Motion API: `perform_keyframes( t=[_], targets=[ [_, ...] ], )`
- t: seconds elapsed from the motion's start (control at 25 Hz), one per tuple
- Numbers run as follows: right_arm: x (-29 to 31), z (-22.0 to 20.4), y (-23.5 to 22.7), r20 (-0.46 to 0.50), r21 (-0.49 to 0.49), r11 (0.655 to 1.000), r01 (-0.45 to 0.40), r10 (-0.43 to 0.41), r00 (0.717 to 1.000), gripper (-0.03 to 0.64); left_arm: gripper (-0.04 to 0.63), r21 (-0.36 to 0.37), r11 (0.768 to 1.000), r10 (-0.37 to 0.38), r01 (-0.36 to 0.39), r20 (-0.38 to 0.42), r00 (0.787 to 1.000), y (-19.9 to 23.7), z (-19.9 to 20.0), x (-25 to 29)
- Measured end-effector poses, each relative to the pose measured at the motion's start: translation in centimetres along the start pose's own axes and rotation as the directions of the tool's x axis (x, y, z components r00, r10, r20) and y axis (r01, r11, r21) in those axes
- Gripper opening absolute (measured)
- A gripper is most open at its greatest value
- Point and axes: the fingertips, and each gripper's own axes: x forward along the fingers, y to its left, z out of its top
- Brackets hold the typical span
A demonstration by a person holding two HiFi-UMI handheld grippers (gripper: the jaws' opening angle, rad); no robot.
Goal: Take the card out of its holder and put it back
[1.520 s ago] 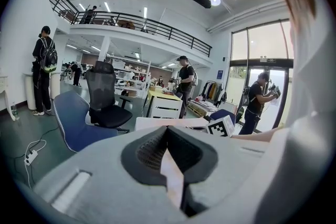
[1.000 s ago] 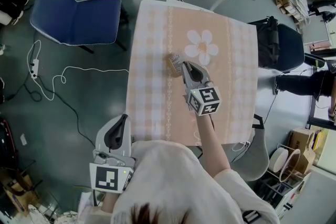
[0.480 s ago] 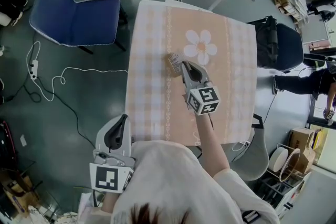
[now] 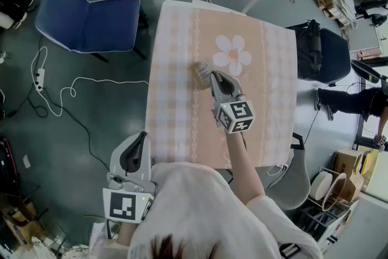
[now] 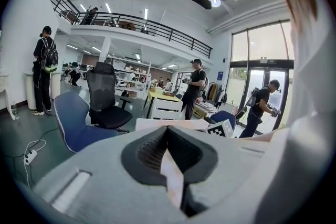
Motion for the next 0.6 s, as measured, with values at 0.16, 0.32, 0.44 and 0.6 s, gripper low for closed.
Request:
perform_keyframes(
  t=[0.16, 0.32, 0.44, 0.6],
  targets=[
    [0.1, -0.03, -0.01, 0.0, -0.002, 1.0, 0.0, 0.0, 1.0, 0.014, 0.0, 0.0, 1.0, -0.002, 0.002, 0.006, 1.0, 0.01, 0.17, 0.11],
    [0.08, -0.02, -0.06, 0.002, -0.001, 1.0, 0.003, -0.003, 1.0, 0.014, 0.0, -0.001, 1.0, 0.003, -0.003, 0.004, 1.0, 0.15, 0.17, 0.07],
    [0.11, -0.1, -0.02, 0.001, 0.0, 1.0, 0.004, -0.004, 1.0, 0.014, 0.0, -0.005, 1.0, 0.005, -0.005, 0.003, 1.0, 0.24, 0.05, 0.07],
    [0.05, 0.09, -0.03, 0.003, -0.001, 1.0, 0.004, -0.004, 1.0, 0.014, 0.0, -0.007, 1.0, 0.001, -0.001, 0.004, 1.0, 0.12, 0.33, 0.08]
  ],
)
